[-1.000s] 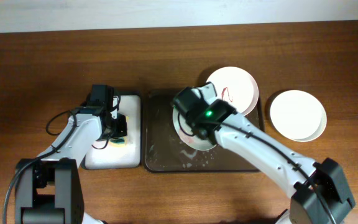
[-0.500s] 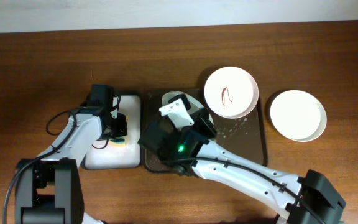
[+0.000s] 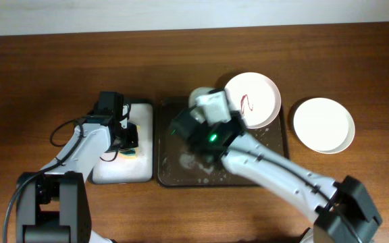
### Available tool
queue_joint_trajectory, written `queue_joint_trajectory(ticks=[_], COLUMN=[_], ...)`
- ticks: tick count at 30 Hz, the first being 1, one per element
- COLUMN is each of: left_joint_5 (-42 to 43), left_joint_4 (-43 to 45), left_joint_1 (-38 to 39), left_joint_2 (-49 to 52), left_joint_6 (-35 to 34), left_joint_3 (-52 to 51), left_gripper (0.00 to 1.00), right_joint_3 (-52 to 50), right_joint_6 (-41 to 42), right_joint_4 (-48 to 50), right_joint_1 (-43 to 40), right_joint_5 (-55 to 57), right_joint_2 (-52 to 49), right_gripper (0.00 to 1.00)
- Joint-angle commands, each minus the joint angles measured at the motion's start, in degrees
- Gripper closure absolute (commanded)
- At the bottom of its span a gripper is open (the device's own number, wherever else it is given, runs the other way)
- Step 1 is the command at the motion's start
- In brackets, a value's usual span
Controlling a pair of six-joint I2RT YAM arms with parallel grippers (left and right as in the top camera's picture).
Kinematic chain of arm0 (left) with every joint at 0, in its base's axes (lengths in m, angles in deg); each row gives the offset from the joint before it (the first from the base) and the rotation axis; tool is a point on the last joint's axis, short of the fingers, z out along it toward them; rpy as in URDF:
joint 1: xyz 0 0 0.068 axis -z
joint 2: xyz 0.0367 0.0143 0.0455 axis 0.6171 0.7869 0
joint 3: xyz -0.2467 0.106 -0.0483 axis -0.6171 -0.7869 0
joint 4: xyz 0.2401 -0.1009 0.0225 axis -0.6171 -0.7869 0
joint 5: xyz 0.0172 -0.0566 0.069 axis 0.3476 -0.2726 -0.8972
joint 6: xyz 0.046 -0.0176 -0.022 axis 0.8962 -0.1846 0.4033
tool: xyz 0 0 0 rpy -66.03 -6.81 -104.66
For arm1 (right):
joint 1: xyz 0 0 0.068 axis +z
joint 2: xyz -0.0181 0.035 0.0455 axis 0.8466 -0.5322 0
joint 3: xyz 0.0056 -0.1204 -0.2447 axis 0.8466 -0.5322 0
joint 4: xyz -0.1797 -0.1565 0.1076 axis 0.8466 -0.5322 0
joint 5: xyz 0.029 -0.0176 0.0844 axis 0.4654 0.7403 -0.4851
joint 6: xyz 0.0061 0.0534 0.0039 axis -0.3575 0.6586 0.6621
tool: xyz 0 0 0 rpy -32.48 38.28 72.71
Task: Clean dirty plates on tray and stack at the side
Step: 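Carry the light green plate right and stack it on the cream plate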
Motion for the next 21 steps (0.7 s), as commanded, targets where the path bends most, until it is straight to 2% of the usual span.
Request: queue_joint_trajectory(ticks=[1,7,12,17,21], left_joint_5=[0.6,0.6,0.6,0.6,0.6], left_joint_4=[0.2,0.1,0.2,0.2,0.2], left_joint_1=[-0.2,-0.2,-0.2,-0.2,-0.2], left_joint_2=[0.4,0.4,0.4,0.4,0.4], left_joint_6=[0.9,0.9,0.9,0.9,0.9], left_joint_3=[-0.3,-0.3,-0.3,-0.3,-0.3], left_gripper=[1.00,1.00,1.00,1.00,1.00], right_joint_3=[0.2,0.1,0.0,-0.3,-0.3], right_joint_6=[5.9,5.8,5.8,4.5,3.4], right_joint_4=[0.0,-1.7,-2.9,-3.9,-4.2], right_joint_1=[-11.0,-36.0,-53.6,-65.6,-69.1], right_joint_5=[-15.4,-36.4,-44.5,-46.3,-46.3], right_joint_2=[5.6,7.8,5.7,2.3,0.0], right_gripper=[0.96,0.96,0.96,0.96,0.96])
